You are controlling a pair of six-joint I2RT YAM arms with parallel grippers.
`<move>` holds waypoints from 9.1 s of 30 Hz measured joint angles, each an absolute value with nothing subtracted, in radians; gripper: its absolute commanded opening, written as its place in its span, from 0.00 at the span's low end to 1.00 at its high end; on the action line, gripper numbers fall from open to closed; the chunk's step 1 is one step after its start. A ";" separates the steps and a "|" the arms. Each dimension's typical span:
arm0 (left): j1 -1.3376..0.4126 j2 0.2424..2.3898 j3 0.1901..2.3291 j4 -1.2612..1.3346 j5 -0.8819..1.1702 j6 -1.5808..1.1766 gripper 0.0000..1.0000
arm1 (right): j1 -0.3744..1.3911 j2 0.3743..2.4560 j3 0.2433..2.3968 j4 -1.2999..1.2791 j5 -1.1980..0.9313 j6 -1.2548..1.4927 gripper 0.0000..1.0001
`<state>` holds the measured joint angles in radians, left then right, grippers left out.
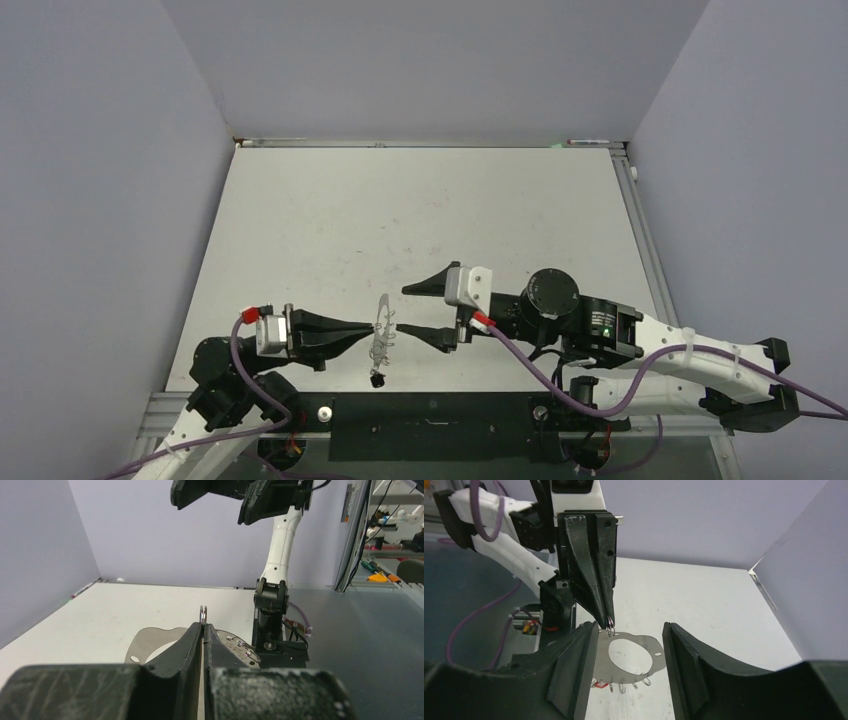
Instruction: Put the keys on the keyring
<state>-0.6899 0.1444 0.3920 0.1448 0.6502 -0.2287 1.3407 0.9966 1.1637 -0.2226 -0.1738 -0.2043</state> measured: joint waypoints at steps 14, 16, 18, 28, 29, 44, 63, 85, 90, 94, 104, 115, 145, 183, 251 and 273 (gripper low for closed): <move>-0.690 0.072 0.320 0.384 0.587 -0.406 0.00 | 1.309 1.010 0.942 0.154 -0.329 -0.020 0.39; -0.690 0.068 0.319 0.397 0.584 -0.412 0.00 | 1.301 1.029 0.942 0.184 -0.343 -0.005 0.36; -0.690 0.065 0.319 0.403 0.582 -0.415 0.00 | 1.290 1.043 0.942 0.208 -0.359 0.012 0.35; -0.686 0.057 0.318 0.405 0.575 -0.416 0.00 | 1.236 1.088 0.942 0.299 -0.437 0.070 0.31; -0.685 0.055 0.318 0.405 0.575 -0.416 0.00 | 1.234 1.092 0.942 0.300 -0.443 0.072 0.30; -0.669 0.051 0.318 0.408 0.572 -0.430 0.00 | 1.216 1.116 0.942 0.319 -0.511 0.096 0.27; -0.641 0.049 0.307 0.423 0.562 -0.443 0.00 | 1.211 1.147 0.942 0.340 -0.563 0.115 0.33; -0.625 0.040 0.307 0.401 0.530 -0.443 0.00 | 1.209 1.050 0.921 0.291 -0.538 0.089 0.38; -0.618 0.041 0.307 0.402 0.530 -0.451 0.00 | 1.209 1.060 0.921 0.292 -0.520 0.088 0.37; -0.615 0.041 0.307 0.402 0.530 -0.458 0.00 | 1.206 1.079 0.918 0.303 -0.508 0.089 0.35; -0.613 0.041 0.307 0.402 0.530 -0.466 0.00 | 1.212 1.123 0.918 0.318 -0.489 0.091 0.30; -0.605 0.044 0.307 0.401 0.527 -0.468 0.00 | 1.213 1.156 0.918 0.335 -0.486 0.090 0.26; -0.581 0.056 0.307 0.409 0.497 -0.468 0.00 | 1.219 1.178 0.953 0.327 -0.421 0.052 0.05; -0.609 0.385 0.786 -0.437 0.666 0.142 0.36 | 1.244 1.404 1.582 -0.860 -0.281 -0.366 0.05; -0.705 0.385 0.423 0.360 0.710 -0.320 0.00 | 1.304 0.908 1.208 -0.373 -0.161 -0.265 0.47; -0.706 0.347 0.202 1.048 0.611 -0.596 0.00 | 1.288 1.030 1.053 -0.006 -0.377 -0.102 0.25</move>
<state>-0.7059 0.3473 0.2016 1.0485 0.6106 -0.5957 1.2877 1.0298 1.0534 -0.0063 -0.3775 -0.1024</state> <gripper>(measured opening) 0.007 0.259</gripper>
